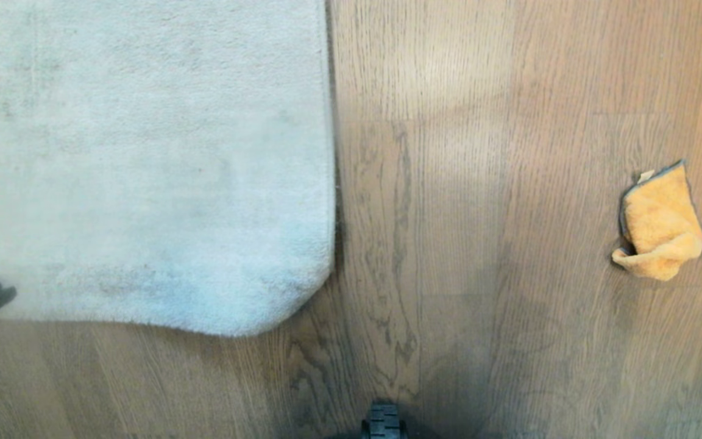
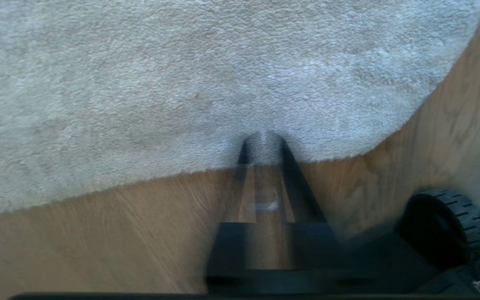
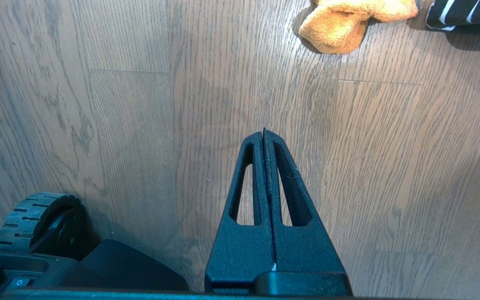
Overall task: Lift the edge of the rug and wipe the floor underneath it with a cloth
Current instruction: Lay down the carpet
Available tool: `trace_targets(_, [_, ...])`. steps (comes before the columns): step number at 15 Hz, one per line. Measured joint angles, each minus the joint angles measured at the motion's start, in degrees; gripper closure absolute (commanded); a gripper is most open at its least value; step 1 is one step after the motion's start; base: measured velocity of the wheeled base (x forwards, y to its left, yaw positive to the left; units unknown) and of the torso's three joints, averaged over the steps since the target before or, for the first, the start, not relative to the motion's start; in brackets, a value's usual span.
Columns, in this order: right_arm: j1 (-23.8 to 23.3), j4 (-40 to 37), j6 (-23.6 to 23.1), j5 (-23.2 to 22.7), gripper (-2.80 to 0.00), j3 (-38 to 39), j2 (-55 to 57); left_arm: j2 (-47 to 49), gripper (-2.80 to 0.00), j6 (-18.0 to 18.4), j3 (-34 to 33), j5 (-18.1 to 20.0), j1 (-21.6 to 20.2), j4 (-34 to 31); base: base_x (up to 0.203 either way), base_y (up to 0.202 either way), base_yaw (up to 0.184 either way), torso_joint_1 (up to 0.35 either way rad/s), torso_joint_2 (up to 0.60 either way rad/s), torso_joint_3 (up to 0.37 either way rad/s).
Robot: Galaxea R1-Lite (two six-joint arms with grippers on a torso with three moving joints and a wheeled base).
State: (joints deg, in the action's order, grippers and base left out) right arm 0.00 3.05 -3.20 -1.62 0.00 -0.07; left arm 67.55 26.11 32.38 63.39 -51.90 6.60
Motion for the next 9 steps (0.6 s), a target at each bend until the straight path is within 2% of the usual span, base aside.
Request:
trace_targets(2, [0.0,0.0,0.0,0.0,0.00,0.0,0.0,-0.1,0.00,-2.3,0.4,0.0,1.3,0.0,0.000,0.000,0.000,0.000,0.00,0.000])
trace_targets(5, [0.0,0.0,0.0,0.0,0.00,0.0,0.0,-1.0,0.00,-8.5,1.2,-0.1,5.1,0.0,0.000,0.000,0.000,0.000,0.00,0.000])
trace_targets(9, [0.0,0.0,0.0,0.0,0.00,0.0,0.0,-3.1,0.00,-13.3,0.1,-0.9,10.1,-0.4,0.000,0.000,0.000,0.000,0.00,0.000])
